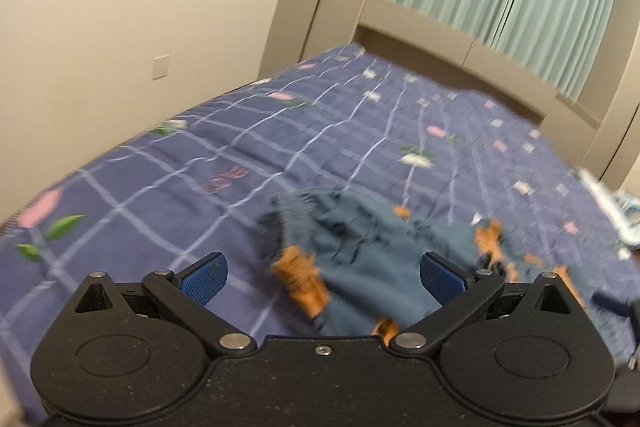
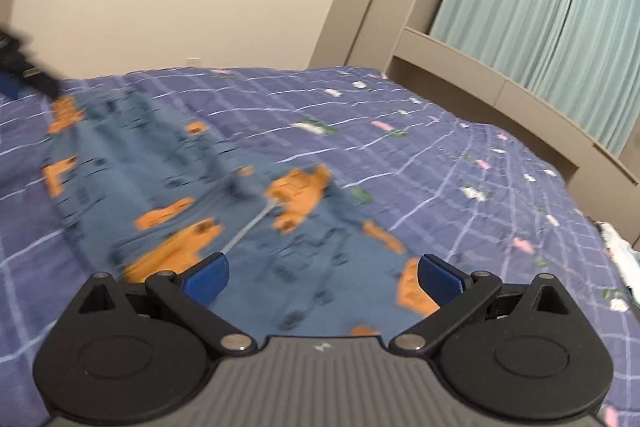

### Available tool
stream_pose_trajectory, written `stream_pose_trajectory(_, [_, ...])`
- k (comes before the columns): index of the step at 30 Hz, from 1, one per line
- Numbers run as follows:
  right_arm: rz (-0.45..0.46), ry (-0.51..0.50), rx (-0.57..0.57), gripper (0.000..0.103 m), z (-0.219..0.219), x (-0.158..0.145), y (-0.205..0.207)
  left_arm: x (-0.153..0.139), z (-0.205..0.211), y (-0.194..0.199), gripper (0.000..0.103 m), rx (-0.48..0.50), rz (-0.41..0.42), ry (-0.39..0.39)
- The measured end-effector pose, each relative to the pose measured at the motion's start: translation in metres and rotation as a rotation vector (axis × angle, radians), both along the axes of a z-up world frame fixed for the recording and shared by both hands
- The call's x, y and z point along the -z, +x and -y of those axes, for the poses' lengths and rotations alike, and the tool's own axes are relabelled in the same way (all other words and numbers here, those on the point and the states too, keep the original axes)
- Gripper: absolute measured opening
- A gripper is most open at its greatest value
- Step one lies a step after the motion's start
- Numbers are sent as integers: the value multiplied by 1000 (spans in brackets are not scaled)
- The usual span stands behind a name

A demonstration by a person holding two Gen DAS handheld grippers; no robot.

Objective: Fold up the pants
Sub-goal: 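Grasp the elastic waistband with the left tool and lift it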

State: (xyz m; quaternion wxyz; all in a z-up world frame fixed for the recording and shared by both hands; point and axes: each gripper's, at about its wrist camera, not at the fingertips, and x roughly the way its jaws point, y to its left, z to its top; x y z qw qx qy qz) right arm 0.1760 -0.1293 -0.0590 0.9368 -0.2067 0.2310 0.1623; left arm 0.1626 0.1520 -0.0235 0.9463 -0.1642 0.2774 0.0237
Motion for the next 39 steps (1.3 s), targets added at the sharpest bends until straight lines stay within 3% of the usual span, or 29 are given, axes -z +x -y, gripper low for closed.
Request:
stream_pose_trajectory(7, [-18, -22, 29, 103, -10, 12, -3, 29, -11, 18, 102, -1, -27, -164])
stream_pose_trajectory(12, [-23, -25, 41, 103, -10, 19, -4, 40, -19, 14, 102, 69, 45, -318])
stream_pose_trajectory(17, [-37, -10, 42, 103, -7, 20, -2, 48, -21, 21, 102, 30, 31, -339])
stream_pose_trajectory(22, [-38, -4, 45, 103, -5, 20, -1, 48, -14, 22, 100, -5, 32, -285])
stream_pose_trajectory(25, [-47, 12, 46, 103, -3, 21, 0, 49, -11, 16, 93, -30, 42, -257])
stream_pose_trajectory(28, [-61, 28, 45, 103, 0, 22, 3, 48, -15, 10, 80, -82, 49, -283])
stream_pose_trajectory(31, [-71, 43, 45, 103, 2, 22, 4, 50, -21, 6, 66, -135, 54, -322])
stream_pose_trajectory(33, [-76, 52, 45, 103, 3, 22, 5, 52, -22, 4, 49, -170, 51, -312])
stream_pose_trajectory(35, [-82, 60, 46, 103, 4, 22, 6, 55, -22, 3, 40, -203, 49, -297])
stream_pose_trajectory(39, [-92, 72, 47, 103, 4, 22, 7, 51, -22, 6, 28, -209, 34, -291])
